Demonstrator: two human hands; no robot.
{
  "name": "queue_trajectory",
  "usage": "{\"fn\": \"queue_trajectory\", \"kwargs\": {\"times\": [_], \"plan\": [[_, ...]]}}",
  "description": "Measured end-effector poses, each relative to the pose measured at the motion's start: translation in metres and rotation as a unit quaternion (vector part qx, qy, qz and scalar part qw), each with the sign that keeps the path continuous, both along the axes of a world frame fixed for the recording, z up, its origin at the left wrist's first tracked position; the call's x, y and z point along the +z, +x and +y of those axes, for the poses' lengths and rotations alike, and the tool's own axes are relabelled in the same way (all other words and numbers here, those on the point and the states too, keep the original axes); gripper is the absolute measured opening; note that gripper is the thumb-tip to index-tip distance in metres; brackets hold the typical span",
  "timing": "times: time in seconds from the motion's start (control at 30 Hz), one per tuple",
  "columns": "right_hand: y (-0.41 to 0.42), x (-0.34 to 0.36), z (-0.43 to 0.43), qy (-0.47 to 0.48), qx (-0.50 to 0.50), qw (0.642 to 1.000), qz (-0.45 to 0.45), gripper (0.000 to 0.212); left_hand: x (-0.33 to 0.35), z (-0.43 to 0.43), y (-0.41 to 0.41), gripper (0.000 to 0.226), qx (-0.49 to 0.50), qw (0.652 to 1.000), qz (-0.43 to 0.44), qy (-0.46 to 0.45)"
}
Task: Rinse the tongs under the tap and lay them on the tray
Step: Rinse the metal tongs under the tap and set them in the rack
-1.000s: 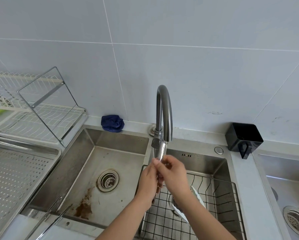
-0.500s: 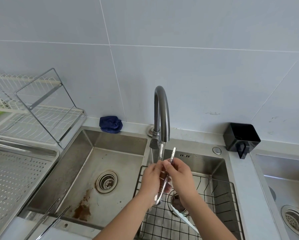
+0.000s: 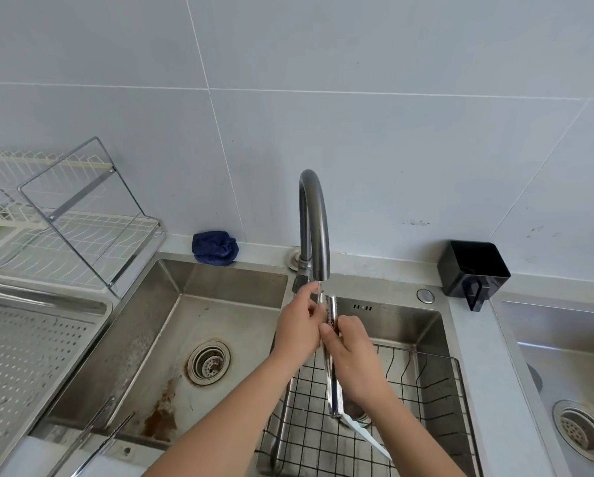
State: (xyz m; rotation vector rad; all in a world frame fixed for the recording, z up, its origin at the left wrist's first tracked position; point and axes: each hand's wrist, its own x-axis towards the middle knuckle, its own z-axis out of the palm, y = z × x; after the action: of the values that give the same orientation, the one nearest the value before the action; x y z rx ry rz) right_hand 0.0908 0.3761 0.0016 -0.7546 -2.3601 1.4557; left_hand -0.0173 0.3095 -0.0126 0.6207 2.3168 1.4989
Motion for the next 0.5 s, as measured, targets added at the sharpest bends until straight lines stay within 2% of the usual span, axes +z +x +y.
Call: {"fn": "queue_trajectory", "kwargs": {"times": [0.07, 0.13, 0.17, 0.2, 0.3, 0.37, 0.43, 0.5], "plan": [[0.0, 0.002, 0.001, -0.034, -0.018, 0.999, 0.025, 0.03, 0.0, 0.002, -0.003, 0.02, 0.011, 1.0, 0.018, -0.003], [0.001, 0.002, 0.001, -0.058, -0.024, 0.998, 0.024, 0.011, 0.0, 0.003, -0.001, 0.014, 0.034, 0.999, 0.021, 0.004], [0.003, 0.001, 0.0, -0.071, -0.016, 0.997, 0.006, 0.014, 0.0, 0.002, -0.001, 0.014, 0.043, 0.999, 0.014, 0.01], [0.006, -0.002, -0.001, -0.096, 0.0, 0.995, -0.012, 0.028, -0.002, 0.002, 0.0, 0.015, 0.048, 0.999, 0.009, 0.014], [0.011, -0.008, -0.008, -0.223, 0.033, 0.974, -0.035, 0.053, -0.005, 0.002, 0.0, 0.024, 0.07, 0.997, -0.021, 0.02], [0.012, -0.011, -0.012, -0.24, 0.028, 0.97, -0.038, 0.065, -0.004, 0.003, 0.0, 0.032, 0.095, 0.993, -0.061, 0.041], [0.011, -0.013, -0.015, -0.249, 0.02, 0.968, -0.025, 0.072, -0.002, 0.004, 0.0, 0.037, 0.111, 0.99, -0.073, 0.05], [0.01, -0.014, -0.016, -0.275, 0.009, 0.961, -0.005, 0.071, -0.001, 0.002, -0.002, 0.029, 0.102, 0.993, -0.059, 0.032]]}}
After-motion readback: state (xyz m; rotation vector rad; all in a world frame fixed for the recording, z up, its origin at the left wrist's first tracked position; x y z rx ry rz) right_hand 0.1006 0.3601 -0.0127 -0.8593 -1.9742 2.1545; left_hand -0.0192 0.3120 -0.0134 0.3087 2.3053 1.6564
